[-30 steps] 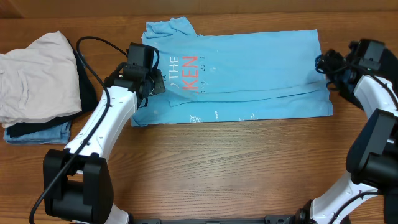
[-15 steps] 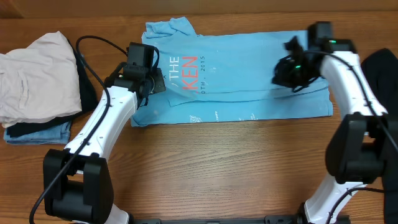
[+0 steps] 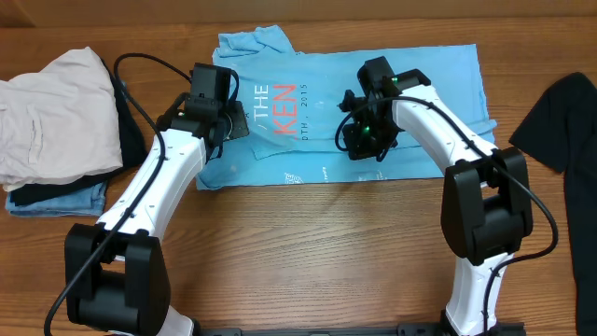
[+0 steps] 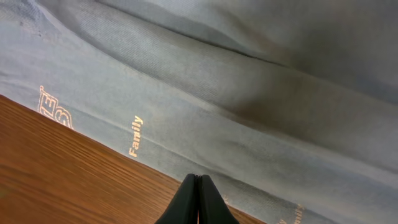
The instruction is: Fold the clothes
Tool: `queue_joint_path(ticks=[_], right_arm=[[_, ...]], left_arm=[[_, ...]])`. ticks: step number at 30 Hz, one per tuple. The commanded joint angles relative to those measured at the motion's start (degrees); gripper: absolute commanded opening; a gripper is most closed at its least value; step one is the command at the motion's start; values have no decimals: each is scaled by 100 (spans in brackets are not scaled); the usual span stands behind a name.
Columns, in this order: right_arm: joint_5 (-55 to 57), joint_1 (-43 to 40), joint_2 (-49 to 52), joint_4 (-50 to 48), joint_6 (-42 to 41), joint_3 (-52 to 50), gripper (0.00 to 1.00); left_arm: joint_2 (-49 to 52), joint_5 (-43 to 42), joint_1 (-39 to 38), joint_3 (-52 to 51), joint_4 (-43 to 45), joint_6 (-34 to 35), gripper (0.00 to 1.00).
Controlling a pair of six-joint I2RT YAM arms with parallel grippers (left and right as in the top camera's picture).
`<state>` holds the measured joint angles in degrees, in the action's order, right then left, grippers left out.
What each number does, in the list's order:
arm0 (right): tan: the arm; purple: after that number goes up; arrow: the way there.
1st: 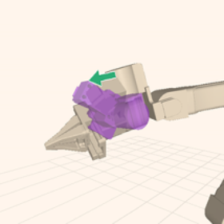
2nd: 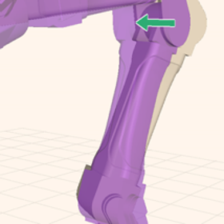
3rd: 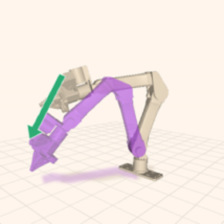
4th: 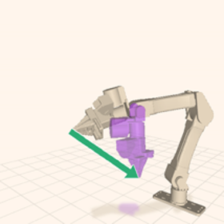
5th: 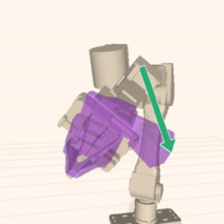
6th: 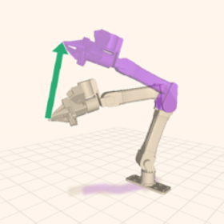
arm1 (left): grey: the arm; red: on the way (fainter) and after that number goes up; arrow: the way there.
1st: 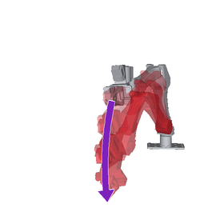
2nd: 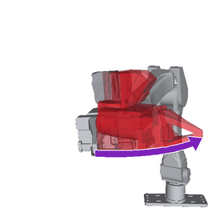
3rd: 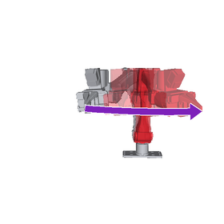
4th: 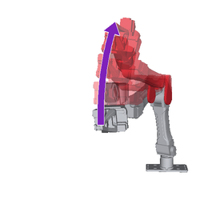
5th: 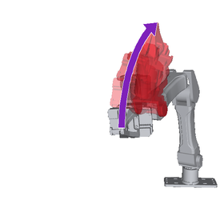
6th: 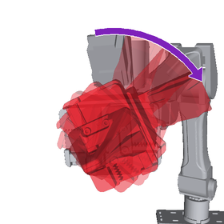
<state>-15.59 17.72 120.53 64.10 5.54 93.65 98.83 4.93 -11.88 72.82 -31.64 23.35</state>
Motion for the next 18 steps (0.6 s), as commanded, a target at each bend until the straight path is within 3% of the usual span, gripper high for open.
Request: queue_joint_path(ticks=[1, 18], right_arm=[[57, 2, 4, -35, 59, -85, 4], [57, 0, 7, -1213, -105, -820, 4]], left_arm=[[83, -48, 17, 131, 39, -107, 7], [83, -46, 17, 131, 17, -109, 7]])
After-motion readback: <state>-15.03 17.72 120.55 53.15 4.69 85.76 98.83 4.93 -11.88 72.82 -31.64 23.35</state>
